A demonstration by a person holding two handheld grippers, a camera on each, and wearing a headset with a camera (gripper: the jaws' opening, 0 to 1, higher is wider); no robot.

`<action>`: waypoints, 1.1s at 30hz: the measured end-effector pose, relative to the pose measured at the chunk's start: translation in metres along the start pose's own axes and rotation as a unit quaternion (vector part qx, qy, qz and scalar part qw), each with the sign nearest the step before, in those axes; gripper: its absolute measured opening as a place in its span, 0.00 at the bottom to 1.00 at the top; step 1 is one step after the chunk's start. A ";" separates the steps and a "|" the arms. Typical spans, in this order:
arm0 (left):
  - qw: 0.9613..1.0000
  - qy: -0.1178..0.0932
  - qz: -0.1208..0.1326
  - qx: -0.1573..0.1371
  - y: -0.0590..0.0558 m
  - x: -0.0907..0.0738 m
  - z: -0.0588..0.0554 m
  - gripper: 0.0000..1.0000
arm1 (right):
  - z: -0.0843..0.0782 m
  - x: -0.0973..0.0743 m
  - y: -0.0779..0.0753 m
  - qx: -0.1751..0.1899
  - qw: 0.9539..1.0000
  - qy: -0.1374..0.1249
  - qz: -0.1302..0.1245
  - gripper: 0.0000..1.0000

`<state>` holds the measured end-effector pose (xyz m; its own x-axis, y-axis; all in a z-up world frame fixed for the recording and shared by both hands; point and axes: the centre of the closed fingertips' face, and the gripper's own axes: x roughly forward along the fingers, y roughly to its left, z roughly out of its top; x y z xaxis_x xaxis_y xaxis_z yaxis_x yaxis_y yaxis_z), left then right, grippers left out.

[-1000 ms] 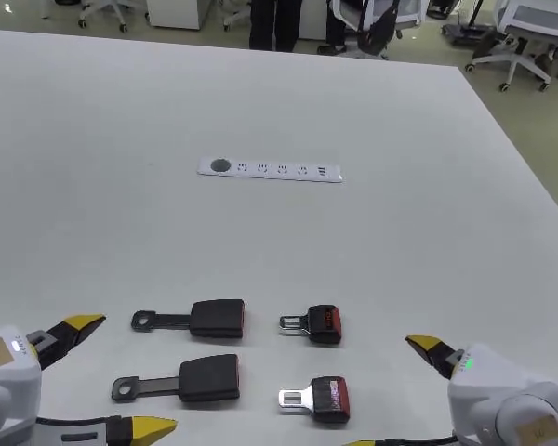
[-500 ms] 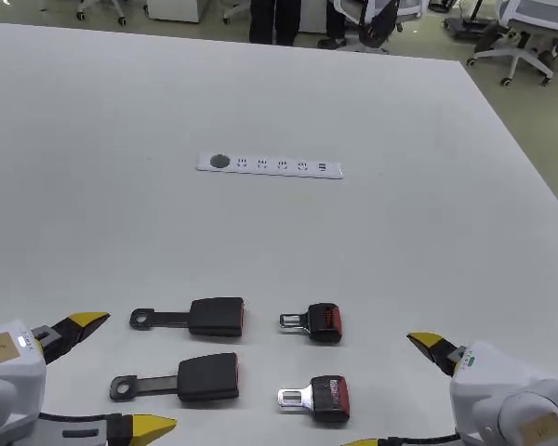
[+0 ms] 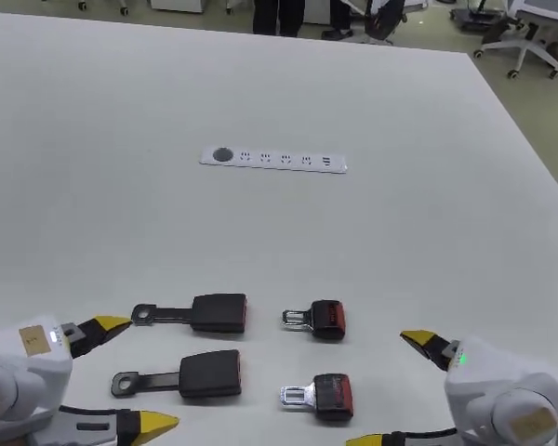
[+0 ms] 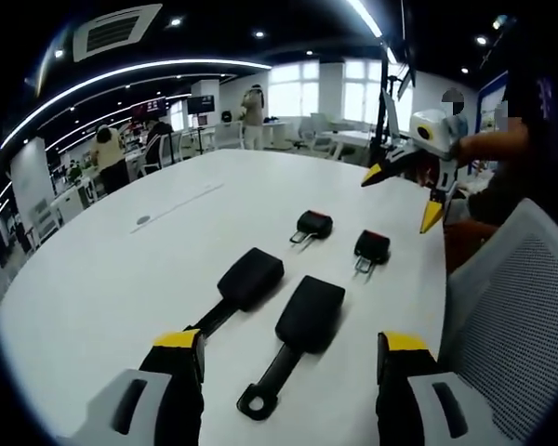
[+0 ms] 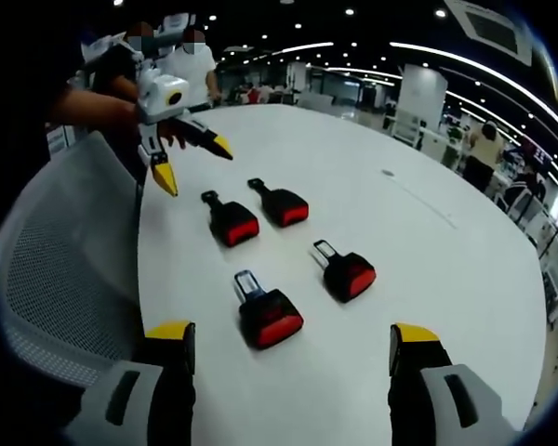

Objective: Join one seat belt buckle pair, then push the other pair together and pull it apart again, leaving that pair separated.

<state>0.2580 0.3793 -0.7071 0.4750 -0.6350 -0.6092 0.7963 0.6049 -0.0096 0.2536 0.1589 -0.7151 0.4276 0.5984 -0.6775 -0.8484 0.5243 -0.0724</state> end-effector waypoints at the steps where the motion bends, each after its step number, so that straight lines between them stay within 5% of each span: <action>1: 1.000 0.004 -0.004 0.004 -0.001 0.001 0.000 0.76 | -0.001 0.001 0.000 -0.003 1.000 0.001 0.001 0.85; 15: 0.997 0.044 -0.045 0.048 -0.003 0.020 -0.010 0.60 | -0.006 0.015 0.006 -0.046 0.998 0.019 0.029 0.69; 33: 0.985 0.097 -0.095 0.108 -0.002 0.045 -0.023 0.43 | -0.013 0.033 0.014 -0.103 0.991 0.047 0.077 0.50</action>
<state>0.2691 0.3605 -0.7528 0.2456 -0.6105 -0.7530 0.9349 0.3546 0.0174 0.2518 0.1781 -0.7475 0.2648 0.5985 -0.7561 -0.9514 0.2898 -0.1038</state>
